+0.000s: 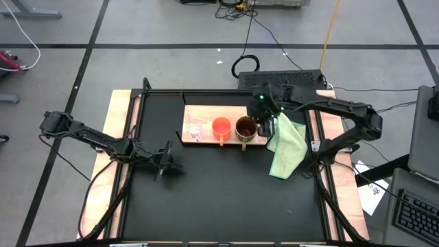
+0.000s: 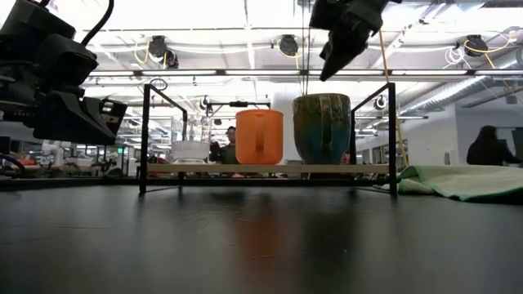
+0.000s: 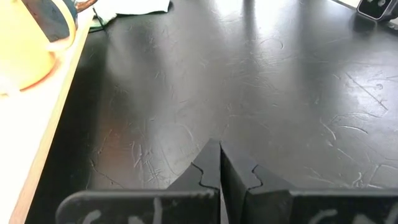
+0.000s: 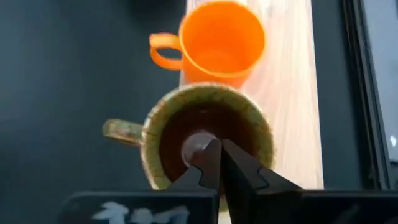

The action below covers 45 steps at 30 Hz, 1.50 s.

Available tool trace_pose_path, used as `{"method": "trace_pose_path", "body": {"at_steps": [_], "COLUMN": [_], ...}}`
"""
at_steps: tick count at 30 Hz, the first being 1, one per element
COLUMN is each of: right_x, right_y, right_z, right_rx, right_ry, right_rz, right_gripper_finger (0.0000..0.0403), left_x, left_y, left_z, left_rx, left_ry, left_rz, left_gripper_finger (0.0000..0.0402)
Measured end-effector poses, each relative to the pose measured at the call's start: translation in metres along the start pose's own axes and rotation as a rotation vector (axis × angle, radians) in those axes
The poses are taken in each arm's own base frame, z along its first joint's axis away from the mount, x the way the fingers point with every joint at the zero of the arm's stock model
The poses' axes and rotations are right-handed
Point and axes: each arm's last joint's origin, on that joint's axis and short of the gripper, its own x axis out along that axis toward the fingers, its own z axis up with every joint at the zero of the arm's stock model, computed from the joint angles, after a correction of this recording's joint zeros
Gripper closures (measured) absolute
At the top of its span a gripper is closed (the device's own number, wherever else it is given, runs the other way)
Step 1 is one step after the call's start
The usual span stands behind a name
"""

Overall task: Stack small to large cups/mugs on shelf
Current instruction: Return to Home Position

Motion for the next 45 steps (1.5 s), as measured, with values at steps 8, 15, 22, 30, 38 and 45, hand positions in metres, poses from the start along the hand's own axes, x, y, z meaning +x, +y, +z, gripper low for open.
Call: {"method": "trace_pose_path", "body": {"at_steps": [8,15,22,30,38,45], "right_x": [-0.025,-0.049,-0.049,-0.046,-0.040,-0.031], "right_y": [0.022,0.039,0.056,0.074,0.085,0.089], "right_z": [-0.027,-0.067,-0.111,-0.151,-0.182,-0.196], "right_rx": [-0.009,0.044,0.072,0.144,0.176,0.157], "right_ry": [-0.126,-0.291,-0.401,-0.548,-0.667,-0.728], "right_rz": [-0.024,-0.064,-0.070,-0.031,0.000,0.004], "right_gripper_finger": [0.0403,0.0403,0.0403,0.0403,0.0403,0.0403], "left_x": [-0.001,-0.007,-0.018,-0.031,-0.041,-0.049], "left_y": [0.002,0.003,0.003,0.003,0.004,0.005], "left_z": [0.003,0.010,0.011,0.015,0.016,0.019], "left_rx": [0.046,0.055,0.046,0.022,0.005,0.003], "left_ry": [-0.019,-0.082,-0.093,-0.156,-0.193,-0.248], "left_rz": [0.065,0.077,0.119,0.135,0.160,0.200], "left_gripper_finger": [0.0401,0.0401,0.0401,0.0401,0.0401,0.0401]}}
